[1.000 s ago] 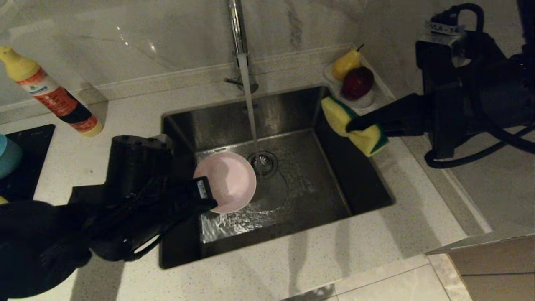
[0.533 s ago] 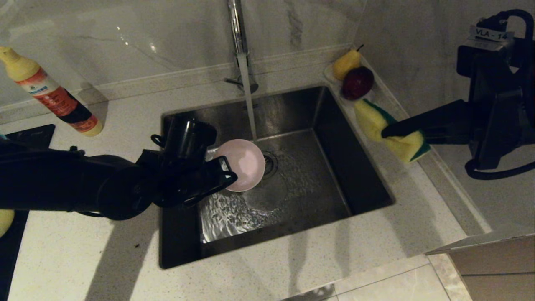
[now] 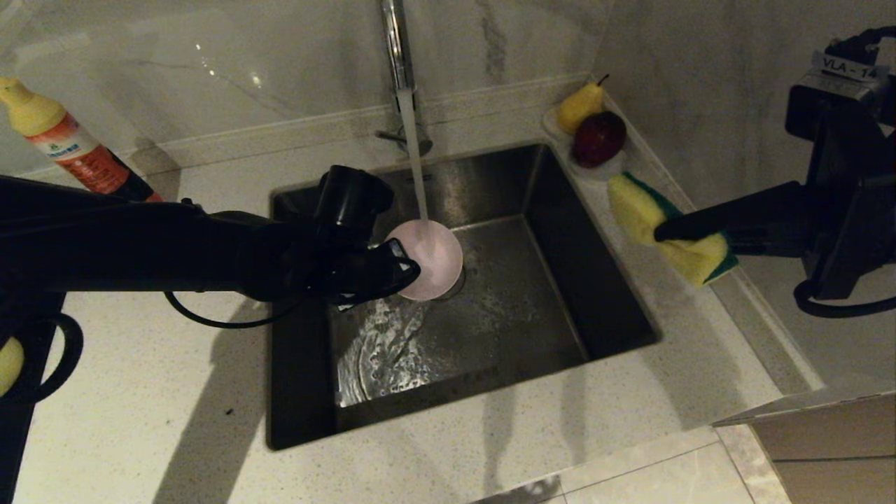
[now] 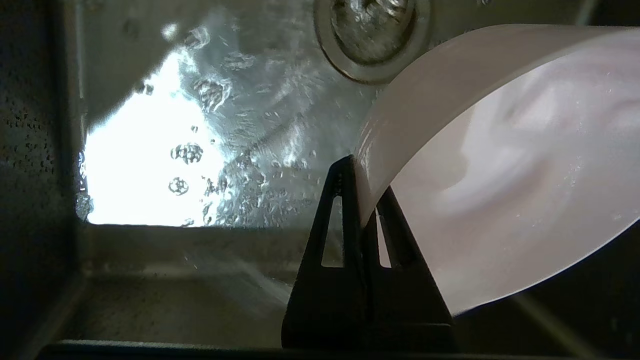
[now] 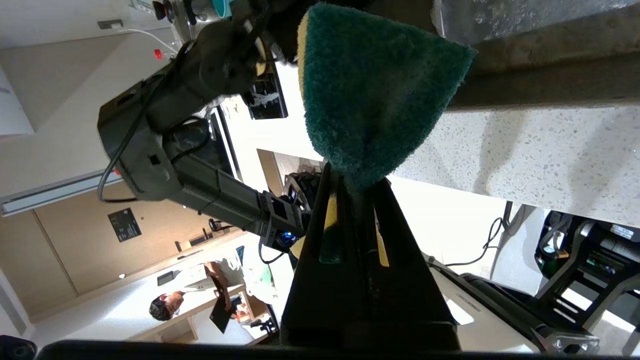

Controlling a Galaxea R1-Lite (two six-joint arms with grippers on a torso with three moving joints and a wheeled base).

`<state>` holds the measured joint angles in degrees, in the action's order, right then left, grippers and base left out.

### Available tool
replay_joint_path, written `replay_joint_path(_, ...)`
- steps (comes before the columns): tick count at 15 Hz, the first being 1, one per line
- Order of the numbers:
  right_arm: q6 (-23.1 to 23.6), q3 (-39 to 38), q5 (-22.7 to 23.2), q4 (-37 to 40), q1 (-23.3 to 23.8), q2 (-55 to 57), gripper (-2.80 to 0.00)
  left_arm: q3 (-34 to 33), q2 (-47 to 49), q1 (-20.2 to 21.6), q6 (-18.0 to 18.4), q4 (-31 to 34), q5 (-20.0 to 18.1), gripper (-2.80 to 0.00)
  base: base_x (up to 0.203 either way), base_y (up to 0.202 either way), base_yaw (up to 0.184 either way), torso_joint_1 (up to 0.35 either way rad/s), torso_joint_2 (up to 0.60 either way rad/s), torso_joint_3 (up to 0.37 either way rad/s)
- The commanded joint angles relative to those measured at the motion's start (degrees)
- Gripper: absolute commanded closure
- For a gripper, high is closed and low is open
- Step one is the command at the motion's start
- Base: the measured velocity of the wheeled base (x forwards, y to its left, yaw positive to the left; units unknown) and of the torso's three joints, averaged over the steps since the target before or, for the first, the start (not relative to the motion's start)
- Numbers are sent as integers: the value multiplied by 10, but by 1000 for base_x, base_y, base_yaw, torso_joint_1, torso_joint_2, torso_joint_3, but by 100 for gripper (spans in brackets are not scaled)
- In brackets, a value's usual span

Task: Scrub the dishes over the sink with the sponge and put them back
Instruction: Rinse the bowl

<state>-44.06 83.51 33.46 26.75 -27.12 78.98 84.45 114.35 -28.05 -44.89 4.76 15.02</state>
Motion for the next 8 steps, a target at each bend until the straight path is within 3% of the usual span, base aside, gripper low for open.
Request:
replay_joint_path(1,-3,-22,2,-13,0,-8,0,13,17,5,-12,8,1,0,0,0,0,0,0,0)
replay_joint_path(3,-3,-24,2,-14,0,-7,0,11,8,12,-18,23,-2,0,0,0,0,0,0,0)
replay_joint_path(6,-3,-31,2,-14,0,-8,0,-5,-23,18,-18,44,-55,0,0,0,0,0,0,0)
replay_joint_path(8,-3,-34,3,-14,0,-7,0,-14,-31,18,-18,46,-63,0,0,0,0,0,0,0)
